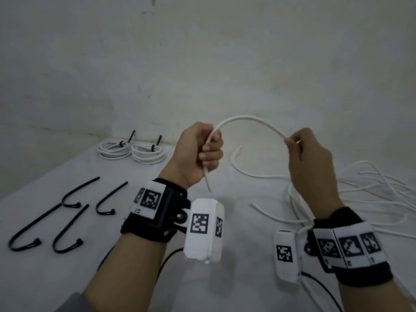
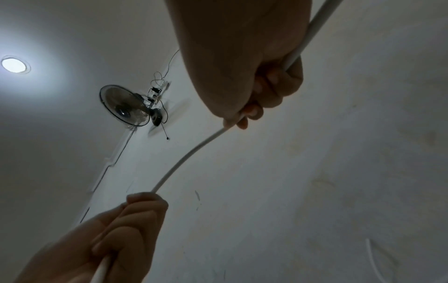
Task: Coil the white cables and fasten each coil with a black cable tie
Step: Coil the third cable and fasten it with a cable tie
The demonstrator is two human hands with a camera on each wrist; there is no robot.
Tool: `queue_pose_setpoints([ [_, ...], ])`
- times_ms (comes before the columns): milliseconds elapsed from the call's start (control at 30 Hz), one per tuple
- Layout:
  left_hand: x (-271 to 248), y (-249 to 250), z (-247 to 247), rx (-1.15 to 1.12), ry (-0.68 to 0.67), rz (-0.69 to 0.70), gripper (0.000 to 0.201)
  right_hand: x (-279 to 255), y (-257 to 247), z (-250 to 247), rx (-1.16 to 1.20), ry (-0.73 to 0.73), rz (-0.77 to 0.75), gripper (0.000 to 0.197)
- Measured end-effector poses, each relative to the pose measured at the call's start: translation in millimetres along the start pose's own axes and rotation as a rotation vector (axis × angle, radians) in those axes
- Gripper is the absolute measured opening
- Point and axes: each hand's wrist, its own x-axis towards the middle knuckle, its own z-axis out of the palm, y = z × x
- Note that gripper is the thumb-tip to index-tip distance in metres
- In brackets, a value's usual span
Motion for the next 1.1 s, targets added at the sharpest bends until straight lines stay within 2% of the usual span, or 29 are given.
queue_pose_setpoints([
  [67, -1.6, 3.0, -3.1, 0.061, -0.003, -0.062, 0.037, 2.1, 2.4, -5.4, 0.032, 0.058, 0.056, 0.014],
  [133, -1.3, 2.4, -2.8, 0.045, -0.002, -0.045, 0.034, 1.8, 4.3, -9.3, 0.072, 0.036, 0.056, 0.011],
  [200, 0.8, 2.6, -2.1, -0.05, 0.019, 0.043, 0.035, 0.5, 4.2, -7.9, 0.086, -0.093, 0.005, 0.008],
  [300, 2.6, 6.5, -5.9, -0.164, 0.093, 0.201, 0.037, -3.6, 3.8, -1.0, 0.139, -0.404, -0.037, 0.028],
  [367, 3.1, 10.6, -11.0, -0.201, 0.161, 0.282, 0.037, -7.2, 2.1, 2.8, 0.134, -0.548, -0.065, 0.034],
  [467, 4.6, 11.5, -14.8, -0.206, 0.232, 0.371, 0.038, -12.8, -9.1, 7.9, 0.065, -0.636, -0.158, 0.028],
  [567, 7.2, 4.7, -9.1, -0.212, 0.25, 0.396, 0.038, -21.0, -30.3, 11.3, 0.029, -0.718, -0.251, 0.021],
  [633, 8.8, -1.3, -2.2, -0.186, 0.238, 0.374, 0.036, -25.2, -42.7, 9.3, -0.037, -0.742, -0.3, 0.017],
  [767, 9.5, -15.0, 10.2, -0.004, 0.188, 0.316, 0.031, -20.7, -57.7, -10.2, -0.086, -0.725, -0.38, 0.022],
  [933, 5.6, -29.6, 23.3, 0.296, 0.042, 0.211, 0.03, -11.8, -56.8, -35.5, -0.094, -0.666, -0.402, 0.021],
  [1100, 2.7, -35.3, 29.0, 0.346, -0.028, 0.232, 0.033, -11.7, -56.5, -41.3, -0.072, -0.682, -0.359, 0.019],
])
